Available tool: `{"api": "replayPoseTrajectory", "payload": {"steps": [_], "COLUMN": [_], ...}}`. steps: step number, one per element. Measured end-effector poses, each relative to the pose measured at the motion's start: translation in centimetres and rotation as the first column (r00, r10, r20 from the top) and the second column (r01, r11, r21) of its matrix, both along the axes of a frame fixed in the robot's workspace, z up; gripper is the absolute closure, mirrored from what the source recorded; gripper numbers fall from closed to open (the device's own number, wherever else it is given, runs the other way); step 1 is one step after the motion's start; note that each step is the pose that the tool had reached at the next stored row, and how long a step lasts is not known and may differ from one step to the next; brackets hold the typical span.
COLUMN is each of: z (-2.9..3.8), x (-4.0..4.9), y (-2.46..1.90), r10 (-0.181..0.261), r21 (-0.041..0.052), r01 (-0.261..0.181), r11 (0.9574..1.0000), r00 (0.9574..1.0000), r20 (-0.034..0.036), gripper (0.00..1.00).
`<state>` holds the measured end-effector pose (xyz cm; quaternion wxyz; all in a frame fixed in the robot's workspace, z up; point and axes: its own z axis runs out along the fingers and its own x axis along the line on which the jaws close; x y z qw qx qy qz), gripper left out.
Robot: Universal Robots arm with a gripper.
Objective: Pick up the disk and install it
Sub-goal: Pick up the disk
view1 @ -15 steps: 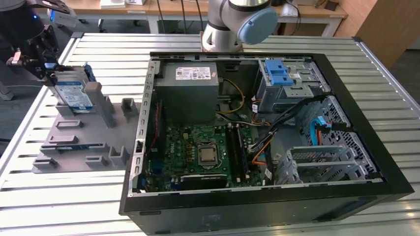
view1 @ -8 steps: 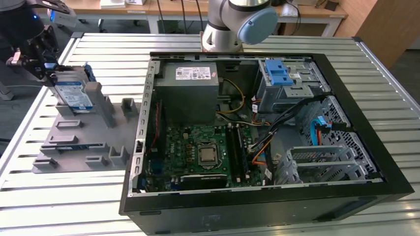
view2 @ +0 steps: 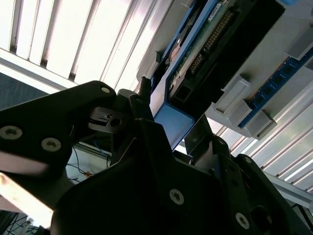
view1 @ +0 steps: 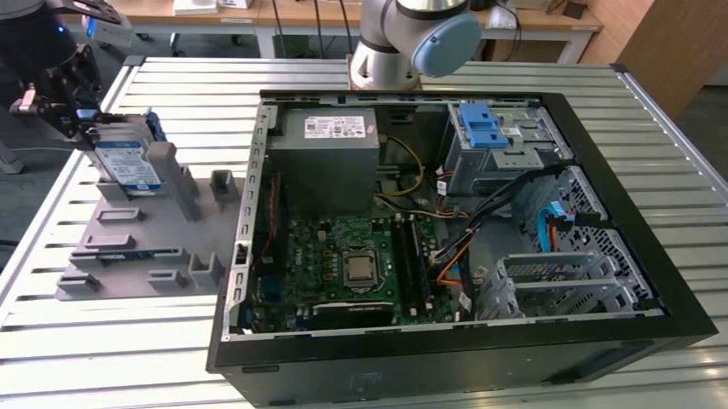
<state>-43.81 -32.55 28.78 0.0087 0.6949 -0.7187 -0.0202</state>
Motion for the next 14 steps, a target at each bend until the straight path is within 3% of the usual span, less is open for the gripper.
{"api": "replayPoseTrajectory", "payload": {"steps": [10, 14], "z": [0.00, -0.01], "x": [0.00, 0.00], "y": [-0.02, -0.02], "r10": [0.000, 0.000], "r21": [-0.0013, -0.0013], "r01": [0.000, 0.000], "r11": [1.0000, 1.0000], "r00": [1.0000, 1.0000], "r20": [0.0000, 0.0000], "gripper": [0.47, 0.55]}}
